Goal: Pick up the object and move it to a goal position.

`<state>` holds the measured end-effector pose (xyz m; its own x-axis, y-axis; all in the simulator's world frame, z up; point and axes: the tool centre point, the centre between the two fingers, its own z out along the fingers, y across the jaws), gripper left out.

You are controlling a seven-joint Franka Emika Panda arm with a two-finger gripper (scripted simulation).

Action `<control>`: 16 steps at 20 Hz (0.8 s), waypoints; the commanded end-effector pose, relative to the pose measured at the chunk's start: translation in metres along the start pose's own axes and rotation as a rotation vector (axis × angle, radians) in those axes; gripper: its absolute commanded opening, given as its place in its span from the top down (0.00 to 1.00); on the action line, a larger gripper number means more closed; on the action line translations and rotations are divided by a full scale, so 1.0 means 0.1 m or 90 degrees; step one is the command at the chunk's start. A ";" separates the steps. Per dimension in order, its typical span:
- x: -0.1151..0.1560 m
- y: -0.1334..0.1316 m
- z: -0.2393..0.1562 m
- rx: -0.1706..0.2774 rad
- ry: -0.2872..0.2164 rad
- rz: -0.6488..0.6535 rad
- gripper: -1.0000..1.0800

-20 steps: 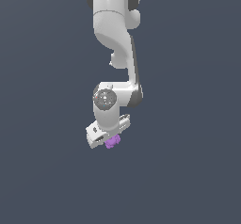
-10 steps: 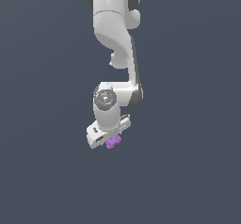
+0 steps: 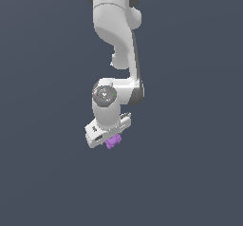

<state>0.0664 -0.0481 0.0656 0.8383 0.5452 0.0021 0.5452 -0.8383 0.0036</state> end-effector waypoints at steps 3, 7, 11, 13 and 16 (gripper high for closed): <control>-0.02 0.05 -0.31 0.000 0.001 0.000 1.00; -0.04 0.10 -0.70 0.000 0.000 -0.001 1.00; -0.06 0.17 -1.14 0.001 0.000 -0.001 1.00; -0.07 0.20 -1.36 0.001 0.000 -0.001 1.00; -0.08 0.25 -1.64 0.002 0.000 -0.001 1.00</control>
<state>0.0724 -0.0711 0.2152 0.8373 0.5468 0.0026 0.5468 -0.8373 0.0023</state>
